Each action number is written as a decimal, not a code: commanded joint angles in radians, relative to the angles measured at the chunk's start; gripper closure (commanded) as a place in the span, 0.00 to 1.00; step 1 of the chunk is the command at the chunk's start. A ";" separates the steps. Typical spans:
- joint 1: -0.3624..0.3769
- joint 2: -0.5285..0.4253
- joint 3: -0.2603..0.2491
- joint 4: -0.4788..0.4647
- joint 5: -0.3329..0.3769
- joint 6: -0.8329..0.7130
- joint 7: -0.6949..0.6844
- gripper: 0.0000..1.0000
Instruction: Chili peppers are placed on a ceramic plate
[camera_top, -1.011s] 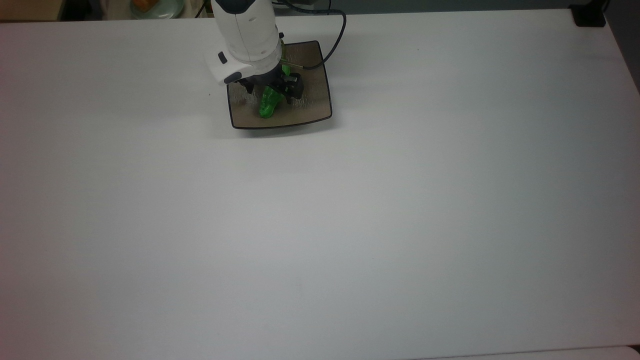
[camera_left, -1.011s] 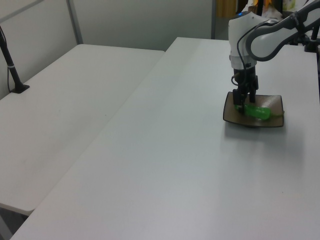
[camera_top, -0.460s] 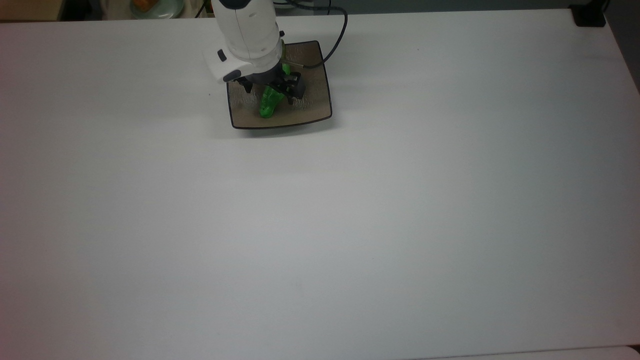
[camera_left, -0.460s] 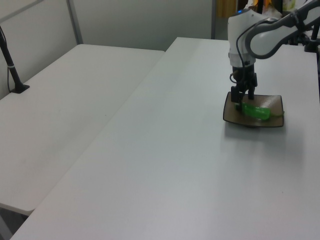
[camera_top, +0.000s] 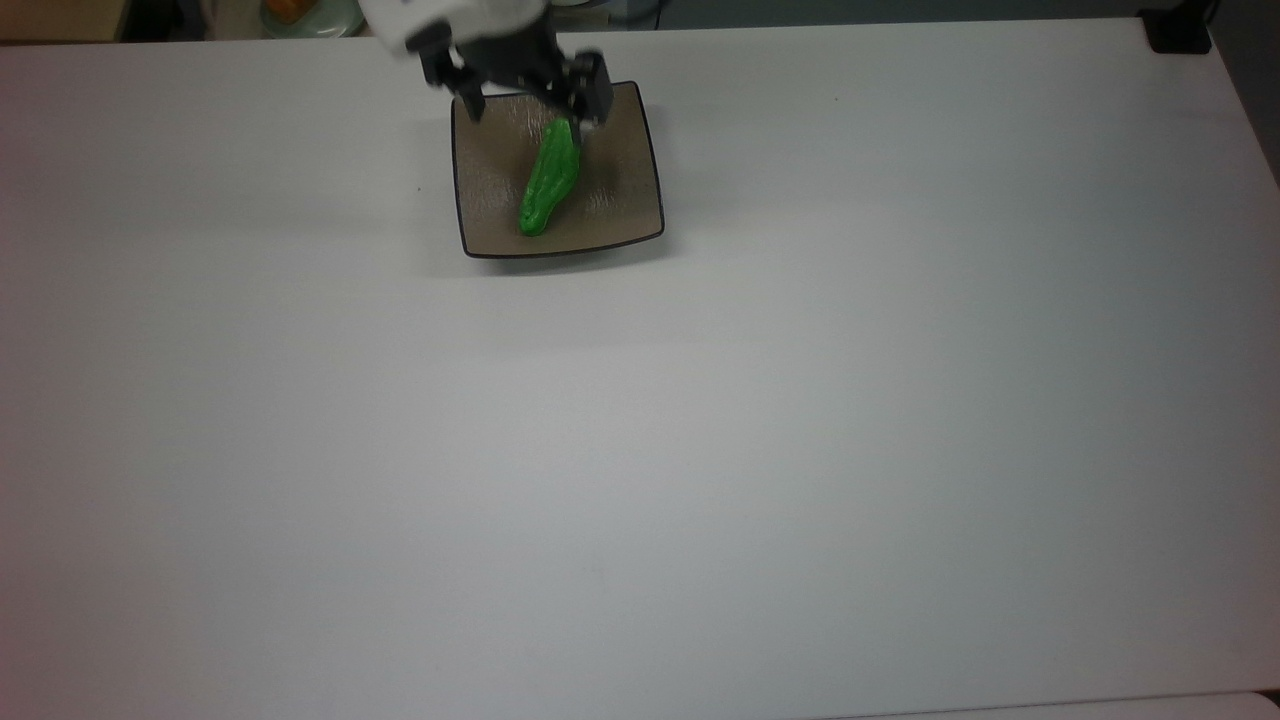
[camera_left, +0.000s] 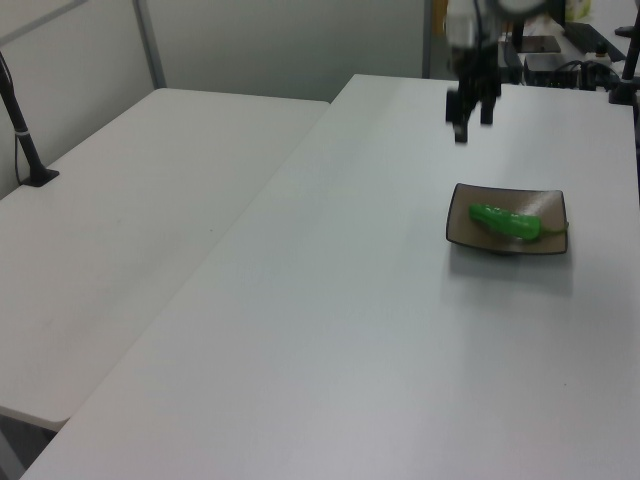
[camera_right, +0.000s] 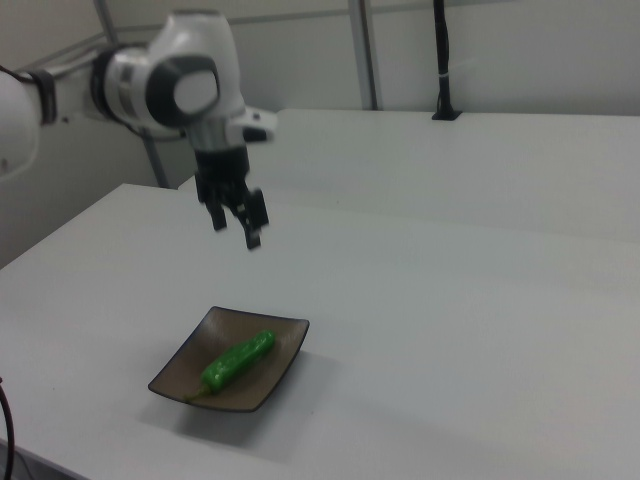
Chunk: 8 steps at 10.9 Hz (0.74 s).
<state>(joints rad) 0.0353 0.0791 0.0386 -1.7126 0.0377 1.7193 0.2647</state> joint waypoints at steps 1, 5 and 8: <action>0.025 -0.053 -0.008 0.117 0.021 -0.101 0.012 0.00; 0.096 -0.091 -0.055 0.153 0.021 -0.176 -0.221 0.00; 0.136 -0.084 -0.101 0.095 0.031 -0.056 -0.376 0.00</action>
<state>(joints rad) 0.1397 -0.0009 -0.0185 -1.5611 0.0380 1.5684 0.0033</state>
